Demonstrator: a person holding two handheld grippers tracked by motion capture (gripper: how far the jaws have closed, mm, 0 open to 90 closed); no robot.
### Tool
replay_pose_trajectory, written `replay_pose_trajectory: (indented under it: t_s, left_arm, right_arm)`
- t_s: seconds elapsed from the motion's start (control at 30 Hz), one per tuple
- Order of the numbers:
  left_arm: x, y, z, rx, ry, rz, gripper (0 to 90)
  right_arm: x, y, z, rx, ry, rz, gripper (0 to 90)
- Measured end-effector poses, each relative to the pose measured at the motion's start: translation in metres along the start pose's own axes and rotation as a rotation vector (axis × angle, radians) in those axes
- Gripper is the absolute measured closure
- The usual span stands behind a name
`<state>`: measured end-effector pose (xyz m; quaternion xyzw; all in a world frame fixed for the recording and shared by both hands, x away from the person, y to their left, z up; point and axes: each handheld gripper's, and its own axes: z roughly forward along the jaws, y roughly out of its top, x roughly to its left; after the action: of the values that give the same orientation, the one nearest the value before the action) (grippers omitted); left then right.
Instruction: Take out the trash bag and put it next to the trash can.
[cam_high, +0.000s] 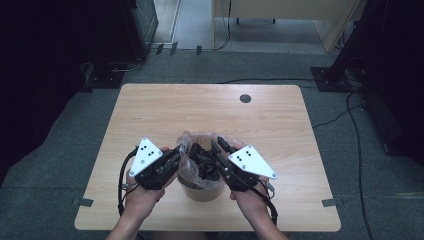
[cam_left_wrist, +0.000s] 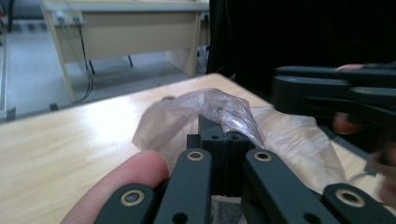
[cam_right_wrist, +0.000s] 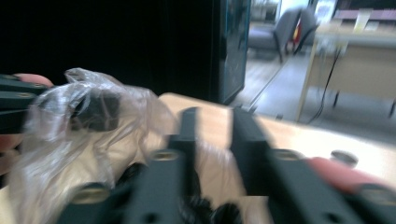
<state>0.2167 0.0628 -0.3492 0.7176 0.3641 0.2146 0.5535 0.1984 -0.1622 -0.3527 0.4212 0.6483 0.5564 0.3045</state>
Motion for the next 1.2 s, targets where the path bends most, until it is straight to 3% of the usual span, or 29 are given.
replay_pose_trajectory:
  t_s: [0.03,0.1,0.17,0.2,0.37,0.5,0.57,0.67,0.77,0.87,0.93,0.97,1.03,1.1,1.2]
  left_arm:
    - [0.000,0.000,0.000,0.000,0.000,0.000,90.0]
    - [0.004,-0.005,0.000,0.009,0.006,-0.009,90.0]
    - [0.006,-0.008,0.000,0.014,0.010,-0.014,90.0]
    - [0.006,-0.009,0.000,0.017,0.011,-0.013,90.0]
    - [0.005,-0.010,0.002,0.018,0.011,-0.011,90.0]
    - [0.003,-0.010,0.004,0.020,0.012,-0.016,90.0]
    - [0.002,-0.011,0.006,0.021,0.013,-0.019,90.0]
    - [0.000,-0.011,0.007,0.023,0.011,-0.018,90.0]
    - [-0.001,-0.011,0.008,0.021,0.011,-0.024,90.0]
    - [-0.001,-0.012,0.010,0.024,0.009,-0.026,90.0]
    - [-0.001,-0.012,0.010,0.026,0.007,-0.029,90.0]
    - [-0.001,-0.012,0.010,0.026,0.006,-0.028,90.0]
    - [-0.001,-0.013,0.009,0.024,0.007,-0.027,90.0]
    - [0.000,-0.013,0.008,0.025,0.008,-0.027,90.0]
    - [0.002,-0.014,0.008,0.027,0.012,-0.028,90.0]
  right_arm:
    - [0.000,0.000,0.000,0.000,0.000,0.000,68.4]
    - [-0.010,-0.011,-0.012,0.013,-0.018,0.073,55.1]
    - [-0.019,-0.018,-0.023,0.014,-0.040,0.143,48.1]
    - [-0.025,-0.025,-0.034,0.018,-0.058,0.170,39.4]
    - [-0.030,-0.041,-0.055,0.014,-0.099,0.132,34.3]
    - [-0.038,-0.070,-0.061,0.088,-0.120,0.125,30.2]
    - [-0.046,-0.085,-0.059,0.130,-0.164,0.146,29.3]
    - [-0.052,-0.103,-0.054,0.163,-0.224,0.132,29.0]
    - [-0.049,-0.110,-0.056,0.164,-0.126,0.202,29.1]
    - [-0.042,-0.108,-0.059,0.149,0.011,0.256,28.6]
    - [-0.037,-0.107,-0.059,0.153,0.090,0.265,25.8]
    - [-0.033,-0.107,-0.058,0.159,0.096,0.242,24.4]
    - [-0.028,-0.109,-0.055,0.181,0.052,0.167,21.0]
    - [-0.026,-0.112,-0.050,0.199,-0.029,0.119,18.6]
    - [-0.033,-0.115,-0.041,0.226,-0.123,0.117,16.1]
